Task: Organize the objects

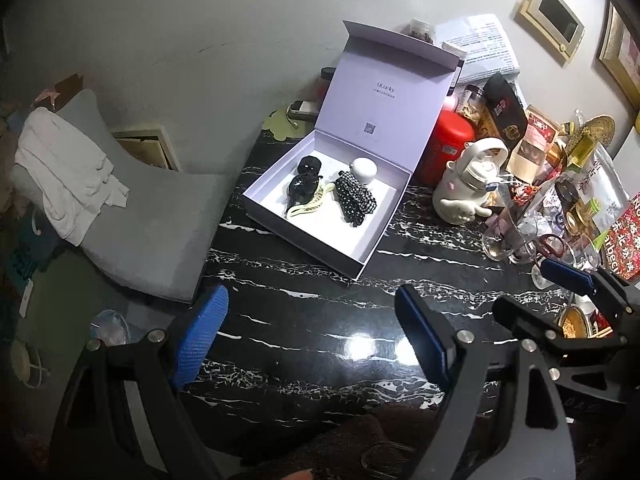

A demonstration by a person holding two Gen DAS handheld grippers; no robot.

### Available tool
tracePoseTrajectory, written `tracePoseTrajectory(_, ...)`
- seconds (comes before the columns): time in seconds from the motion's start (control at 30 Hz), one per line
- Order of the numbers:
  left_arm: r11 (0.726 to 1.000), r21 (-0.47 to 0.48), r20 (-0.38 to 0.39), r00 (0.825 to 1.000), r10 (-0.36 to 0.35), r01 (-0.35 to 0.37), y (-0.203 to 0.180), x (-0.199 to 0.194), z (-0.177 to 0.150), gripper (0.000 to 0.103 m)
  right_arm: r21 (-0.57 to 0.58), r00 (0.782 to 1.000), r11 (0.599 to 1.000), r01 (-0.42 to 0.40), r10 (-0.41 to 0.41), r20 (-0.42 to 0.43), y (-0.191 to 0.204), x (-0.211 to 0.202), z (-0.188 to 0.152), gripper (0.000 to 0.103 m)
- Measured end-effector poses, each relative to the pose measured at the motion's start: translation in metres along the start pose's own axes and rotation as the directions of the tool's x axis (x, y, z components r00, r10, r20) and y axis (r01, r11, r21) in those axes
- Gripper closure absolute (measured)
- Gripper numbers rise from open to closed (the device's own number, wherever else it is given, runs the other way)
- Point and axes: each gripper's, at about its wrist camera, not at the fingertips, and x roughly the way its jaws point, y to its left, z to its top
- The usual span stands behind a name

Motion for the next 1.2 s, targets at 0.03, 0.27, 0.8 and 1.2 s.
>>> tracePoseTrajectory(0.03, 1.000, 0.000, 0.000, 1.000, -0.001, 0.001, 0.000, 0.000, 0.000, 0.018, -0.001, 1.000, 1.000, 0.000, 0.000, 0.000, 0.000, 0.000, 0.001, 0.022)
tracePoseTrajectory(0.27, 1.000, 0.007, -0.006, 1.000, 0.000, 0.000, -0.001, 0.002, 0.000, 0.018, -0.005, 1.000, 1.000, 0.000, 0.000, -0.001, -0.001, 0.002, 0.003, 0.021)
tracePoseTrajectory(0.8, 0.999, 0.045, -0.039, 0.999, 0.002, 0.000, -0.008, 0.012, 0.001, 0.014, 0.006, 1.000, 1.000, 0.012, -0.012, -0.012, -0.003, 0.007, 0.002, 0.021)
tracePoseTrajectory(1.2, 0.998, 0.066, -0.055, 0.998, -0.012, 0.015, -0.012, 0.016, 0.004, 0.009, 0.002, 1.000, 1.000, 0.019, -0.019, -0.014, -0.005, 0.008, 0.004, 0.021)
